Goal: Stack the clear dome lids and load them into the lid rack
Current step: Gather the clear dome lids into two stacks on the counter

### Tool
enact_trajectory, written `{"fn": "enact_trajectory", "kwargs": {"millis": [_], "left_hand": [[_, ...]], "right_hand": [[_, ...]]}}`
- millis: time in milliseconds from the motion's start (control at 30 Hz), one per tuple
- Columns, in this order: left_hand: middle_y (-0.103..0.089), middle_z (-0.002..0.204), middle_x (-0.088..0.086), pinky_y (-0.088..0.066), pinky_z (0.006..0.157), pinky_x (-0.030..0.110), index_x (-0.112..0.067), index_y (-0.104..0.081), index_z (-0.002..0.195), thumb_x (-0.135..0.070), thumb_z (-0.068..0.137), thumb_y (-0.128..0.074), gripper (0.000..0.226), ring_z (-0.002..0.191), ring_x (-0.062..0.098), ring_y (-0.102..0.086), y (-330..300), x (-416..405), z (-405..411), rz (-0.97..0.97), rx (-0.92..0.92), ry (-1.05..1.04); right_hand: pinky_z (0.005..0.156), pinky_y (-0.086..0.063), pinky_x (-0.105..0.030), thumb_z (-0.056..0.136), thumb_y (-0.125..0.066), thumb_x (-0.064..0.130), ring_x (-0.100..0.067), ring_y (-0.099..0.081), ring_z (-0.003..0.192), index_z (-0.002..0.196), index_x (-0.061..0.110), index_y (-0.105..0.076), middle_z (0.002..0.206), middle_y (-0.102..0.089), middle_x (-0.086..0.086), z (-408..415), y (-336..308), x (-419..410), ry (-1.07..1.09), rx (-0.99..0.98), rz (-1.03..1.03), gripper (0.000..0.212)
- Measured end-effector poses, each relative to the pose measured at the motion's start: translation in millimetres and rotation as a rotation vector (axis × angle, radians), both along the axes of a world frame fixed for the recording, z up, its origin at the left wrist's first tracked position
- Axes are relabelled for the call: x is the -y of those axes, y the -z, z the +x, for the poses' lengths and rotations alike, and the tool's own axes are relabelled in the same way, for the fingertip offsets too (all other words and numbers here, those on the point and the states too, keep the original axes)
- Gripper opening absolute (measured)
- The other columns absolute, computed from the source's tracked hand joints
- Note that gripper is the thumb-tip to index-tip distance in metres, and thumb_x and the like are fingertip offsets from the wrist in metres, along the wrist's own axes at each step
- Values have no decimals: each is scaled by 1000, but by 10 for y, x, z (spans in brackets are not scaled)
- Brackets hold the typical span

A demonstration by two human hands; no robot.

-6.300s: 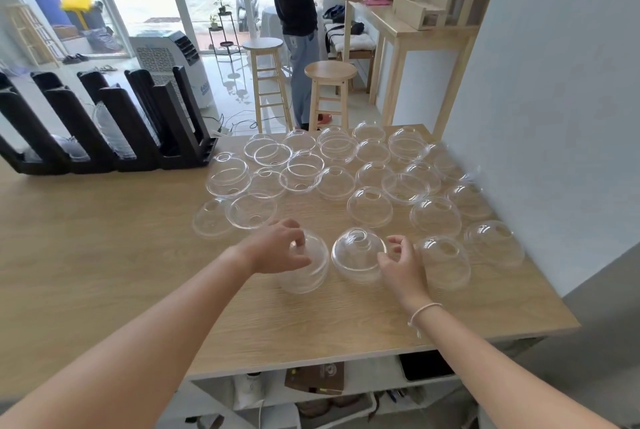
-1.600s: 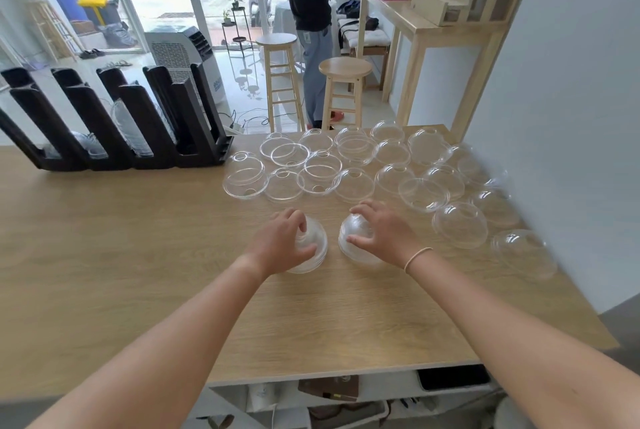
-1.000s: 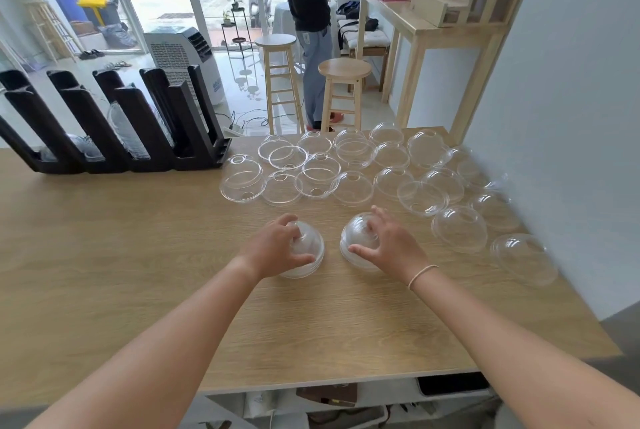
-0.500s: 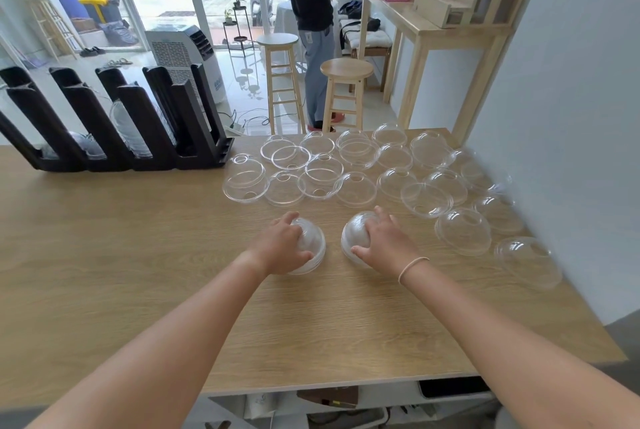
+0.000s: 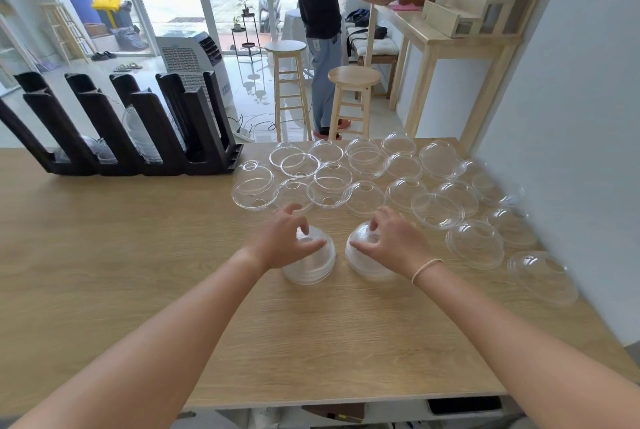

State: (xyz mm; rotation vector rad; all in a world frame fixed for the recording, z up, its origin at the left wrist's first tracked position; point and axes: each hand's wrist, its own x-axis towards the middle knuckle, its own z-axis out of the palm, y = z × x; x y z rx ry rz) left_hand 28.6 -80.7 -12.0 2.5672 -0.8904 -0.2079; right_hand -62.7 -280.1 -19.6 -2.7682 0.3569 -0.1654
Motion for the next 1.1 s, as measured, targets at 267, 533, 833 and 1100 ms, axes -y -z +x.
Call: {"fn": "enact_trajectory", "kwargs": {"millis": [267, 533, 833, 1100], "left_hand": [[-53, 124, 4, -42, 84, 33, -11, -54, 113, -27, 88, -54, 30, 112, 25, -50, -14, -284, 507, 5, 172, -210], [-37, 146, -3, -44, 95, 40, -23, -27, 143, -21, 90, -47, 57, 133, 26, -32, 225, -530, 811, 356, 124, -182], [-64, 108, 1, -43, 75, 32, -16, -65, 103, -22, 93, -46, 22, 101, 26, -54, 406, -524, 785, 148, 208, -252], [-65, 89, 0, -45, 68, 26, -20, -46, 130, -11, 96, -38, 36, 78, 18, -58, -40, -417, 575, -504, -124, -302]], "right_hand": [[102, -34, -35, 87, -54, 30, -26, -45, 122, 105, 10, -60, 132, -49, -6, 471, -160, -109, -199, 47, 28, 27], [114, -11, -49, 94, -39, 26, -27, -12, 143, 126, 16, -53, 151, -29, -4, 915, -25, -312, -271, -313, -182, 37], [106, -33, -40, 91, -39, 9, -26, -41, 128, 124, 12, -56, 133, -52, -4, 922, 67, -320, -285, -140, -49, 37], [61, -42, -5, 82, -40, -9, 3, -56, 67, 94, 9, -67, 96, -65, -4, 638, -301, -216, 14, 367, 619, 35]]}}
